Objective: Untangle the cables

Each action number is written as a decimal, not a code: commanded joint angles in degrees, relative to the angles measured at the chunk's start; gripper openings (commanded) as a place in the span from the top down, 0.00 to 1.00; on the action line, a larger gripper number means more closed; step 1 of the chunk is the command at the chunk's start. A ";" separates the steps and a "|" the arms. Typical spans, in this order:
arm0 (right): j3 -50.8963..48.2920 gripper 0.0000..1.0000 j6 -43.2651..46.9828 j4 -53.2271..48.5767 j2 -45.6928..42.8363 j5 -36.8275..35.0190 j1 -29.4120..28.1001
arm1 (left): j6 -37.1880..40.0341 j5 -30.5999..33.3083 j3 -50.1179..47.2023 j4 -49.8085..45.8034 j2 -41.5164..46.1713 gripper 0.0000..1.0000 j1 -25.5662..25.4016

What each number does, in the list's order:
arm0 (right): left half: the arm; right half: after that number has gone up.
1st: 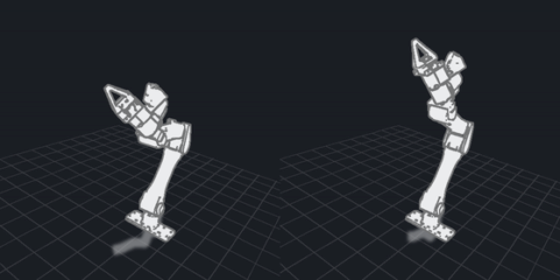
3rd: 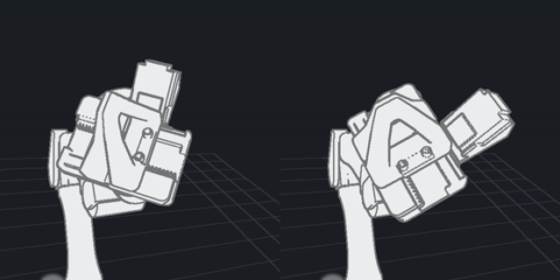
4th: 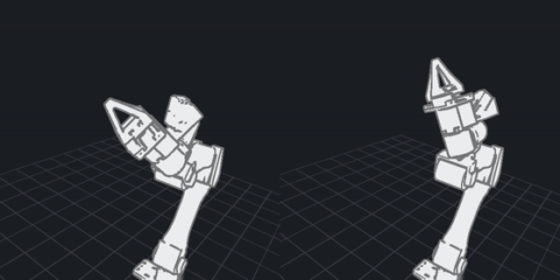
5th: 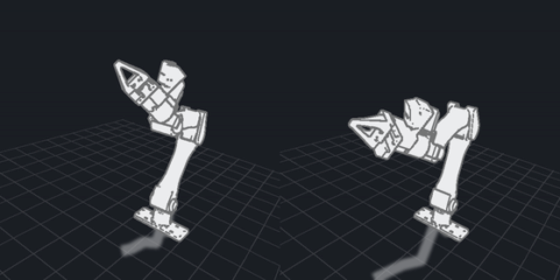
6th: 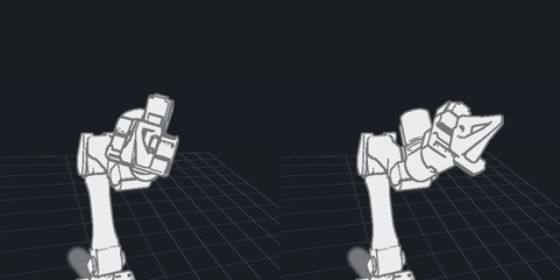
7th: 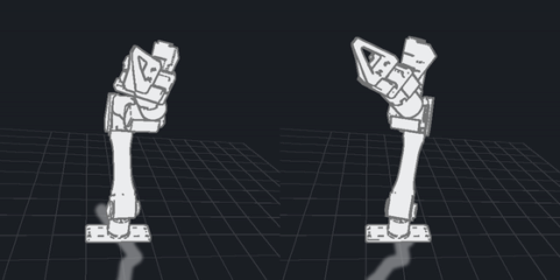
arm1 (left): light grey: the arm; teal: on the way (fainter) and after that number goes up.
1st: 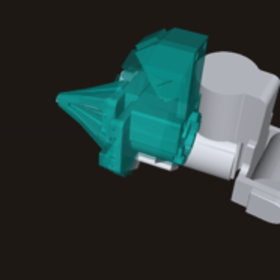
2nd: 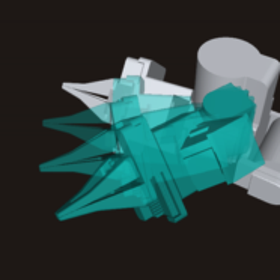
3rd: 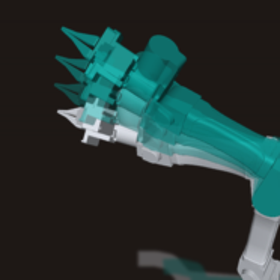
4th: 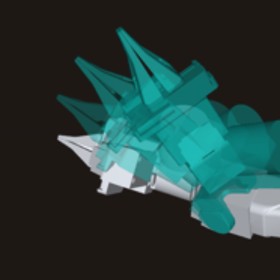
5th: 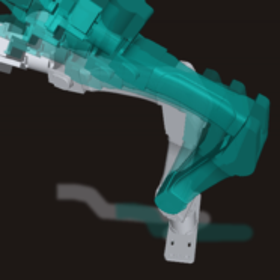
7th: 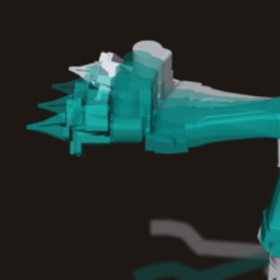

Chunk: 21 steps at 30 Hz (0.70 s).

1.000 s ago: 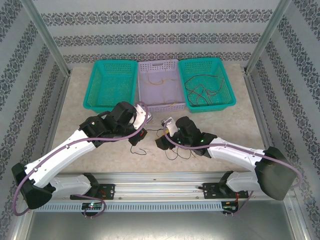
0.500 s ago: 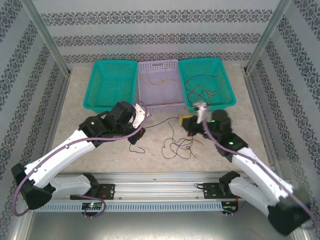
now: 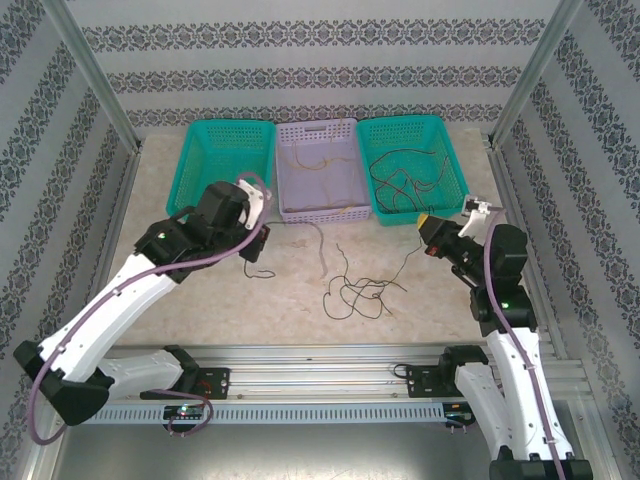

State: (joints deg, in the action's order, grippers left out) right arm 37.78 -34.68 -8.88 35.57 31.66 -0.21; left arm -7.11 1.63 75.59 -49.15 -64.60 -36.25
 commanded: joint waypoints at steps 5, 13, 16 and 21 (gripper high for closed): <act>1.51 1.00 -5.55 8.41 -2.62 5.87 0.04 | 1.28 18.01 8.49 7.94 2.59 1.00 1.71; 6.13 1.00 -3.95 6.04 -3.57 6.02 -5.25 | 5.90 23.60 12.25 23.05 -8.08 1.00 12.50; 8.50 1.00 -2.87 4.26 -3.76 5.66 -7.44 | 7.70 24.10 9.90 31.08 -12.12 1.00 16.86; 15.81 1.00 -1.00 -0.07 -2.78 5.47 -10.18 | 3.49 20.87 10.18 35.61 -20.69 1.00 24.81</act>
State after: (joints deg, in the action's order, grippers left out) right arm 48.77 -37.93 -6.90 32.69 36.75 -9.23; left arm -1.89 23.35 85.23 -20.05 -82.56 -15.03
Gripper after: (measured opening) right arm 0.044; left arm 0.042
